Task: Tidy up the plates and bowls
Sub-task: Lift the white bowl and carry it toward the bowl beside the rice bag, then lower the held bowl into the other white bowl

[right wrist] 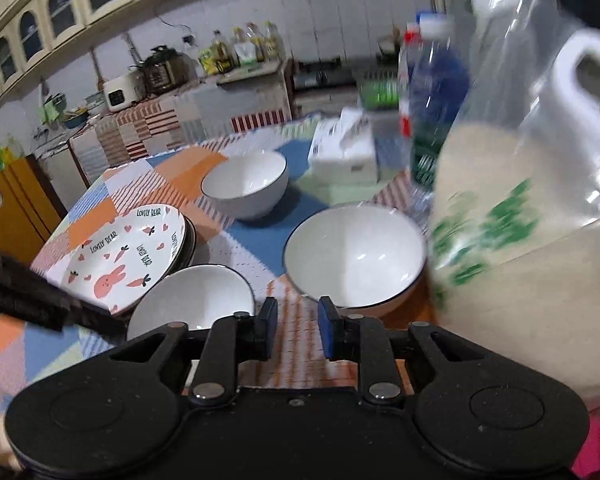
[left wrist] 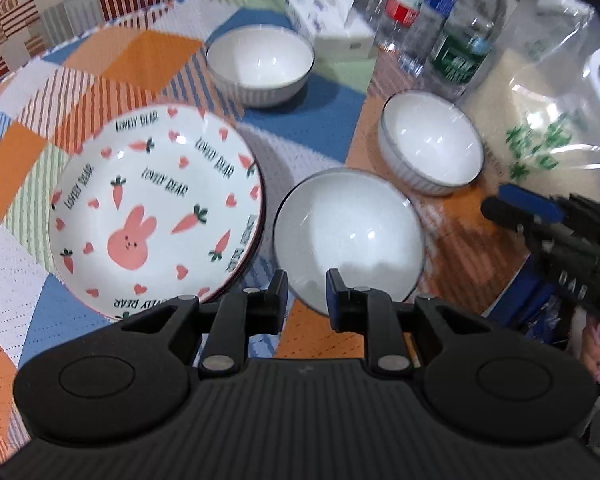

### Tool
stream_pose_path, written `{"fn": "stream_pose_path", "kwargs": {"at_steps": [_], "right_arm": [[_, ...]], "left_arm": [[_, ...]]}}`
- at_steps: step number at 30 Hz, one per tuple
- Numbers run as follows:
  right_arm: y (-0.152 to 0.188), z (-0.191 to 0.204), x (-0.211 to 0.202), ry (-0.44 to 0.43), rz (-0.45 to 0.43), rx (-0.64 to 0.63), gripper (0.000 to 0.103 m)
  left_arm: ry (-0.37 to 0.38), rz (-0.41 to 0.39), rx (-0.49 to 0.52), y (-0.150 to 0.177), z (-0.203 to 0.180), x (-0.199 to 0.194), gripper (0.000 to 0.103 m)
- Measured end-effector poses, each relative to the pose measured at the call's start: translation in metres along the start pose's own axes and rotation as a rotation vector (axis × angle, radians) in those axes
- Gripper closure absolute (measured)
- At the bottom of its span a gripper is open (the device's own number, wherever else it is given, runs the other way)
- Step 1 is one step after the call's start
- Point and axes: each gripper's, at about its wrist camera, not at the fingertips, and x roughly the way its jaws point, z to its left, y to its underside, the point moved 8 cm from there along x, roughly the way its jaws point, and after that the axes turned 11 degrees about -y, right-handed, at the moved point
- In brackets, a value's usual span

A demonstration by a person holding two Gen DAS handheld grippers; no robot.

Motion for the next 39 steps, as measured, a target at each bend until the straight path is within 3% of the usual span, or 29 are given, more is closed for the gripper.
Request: {"fn": "stream_pose_path", "kwargs": {"at_steps": [6,9,15,17,21,27,35,39], "right_arm": [[0.004,-0.003,-0.032,0.077,-0.063,-0.156,0.061],[0.011,-0.003,-0.034,0.057,-0.062,-0.171,0.053],[0.023,-0.006,-0.01,0.092,-0.031,-0.158,0.034],[0.025,-0.008,0.0,0.121,-0.028,-0.132,0.028],[0.028,-0.016,0.025,0.155,-0.012,-0.051,0.028],[0.033,-0.025,0.051,0.159,-0.018,0.042,0.028],[0.036,-0.037,0.063,0.126,-0.042,0.197,0.028],[0.036,-0.038,0.07,0.133,-0.064,0.215,0.028]], "left_arm": [[-0.017,-0.114,0.014,-0.015,-0.011,-0.028,0.08],[-0.017,-0.161,0.033,-0.023,-0.021,-0.035,0.077],[0.018,-0.231,0.04,-0.045,-0.039,-0.027,0.057],[0.04,-0.225,0.02,-0.057,-0.044,-0.016,0.053],[0.075,-0.188,0.023,-0.078,-0.053,0.013,0.052],[0.066,-0.122,0.075,-0.096,-0.066,0.062,0.055],[0.123,-0.065,-0.009,-0.11,-0.071,0.096,0.056],[0.142,-0.047,-0.042,-0.112,-0.073,0.107,0.06]]}}
